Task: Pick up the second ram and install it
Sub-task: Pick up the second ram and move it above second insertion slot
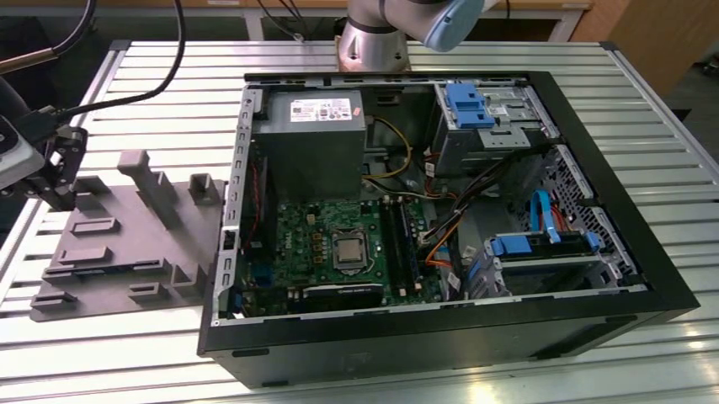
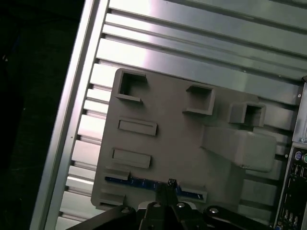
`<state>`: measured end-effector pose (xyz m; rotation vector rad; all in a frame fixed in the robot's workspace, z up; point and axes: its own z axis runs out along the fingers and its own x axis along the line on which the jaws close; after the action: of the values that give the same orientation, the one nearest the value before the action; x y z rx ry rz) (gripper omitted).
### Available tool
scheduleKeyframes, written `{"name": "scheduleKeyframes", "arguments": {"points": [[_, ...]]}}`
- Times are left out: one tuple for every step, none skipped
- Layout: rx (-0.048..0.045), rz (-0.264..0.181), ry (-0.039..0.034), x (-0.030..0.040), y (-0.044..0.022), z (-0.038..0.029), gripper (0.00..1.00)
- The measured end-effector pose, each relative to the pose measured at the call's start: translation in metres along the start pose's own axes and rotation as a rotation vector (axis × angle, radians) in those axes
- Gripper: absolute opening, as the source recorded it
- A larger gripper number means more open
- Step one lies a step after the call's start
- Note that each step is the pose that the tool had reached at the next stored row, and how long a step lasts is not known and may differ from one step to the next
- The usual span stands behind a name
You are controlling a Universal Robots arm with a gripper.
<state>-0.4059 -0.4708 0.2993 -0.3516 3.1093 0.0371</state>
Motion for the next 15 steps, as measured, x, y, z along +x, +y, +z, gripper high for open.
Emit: {"name": "scheduleKeyframes", "arguments": {"points": [[-0.0002,-0.01,0.0002,0.0,0.0,0.0,0.11],[-0.0003,-0.019,0.0005,0.0,0.0,0.0,0.11],[-0.0004,-0.029,0.0006,0.0,0.0,0.0,0.11],[-0.0006,-0.038,0.0008,0.0,0.0,0.0,0.11],[-0.0007,-0.048,0.0011,0.0,0.0,0.0,0.11],[-0.0009,-0.058,0.0012,0.0,0.0,0.0,0.11],[-0.001,-0.067,0.0015,0.0,0.0,0.0,0.11],[-0.0011,-0.077,0.0017,0.0,0.0,0.0,0.11],[-0.0013,-0.085,0.0019,0.0,0.0,0.0,0.11],[-0.0014,-0.095,0.0021,0.0,0.0,0.0,0.11],[-0.0015,-0.104,0.0023,0.0,0.0,0.0001,0.11],[-0.0018,-0.123,0.0027,0.0,0.0,0.0001,0.11],[-0.0019,-0.132,0.0029,0.0,0.0,0.0001,0.11],[-0.0022,-0.149,0.0033,0.0,0.0,0.0001,0.11],[-0.0023,-0.157,0.0035,0.0,0.0,0.0001,0.11]]}}
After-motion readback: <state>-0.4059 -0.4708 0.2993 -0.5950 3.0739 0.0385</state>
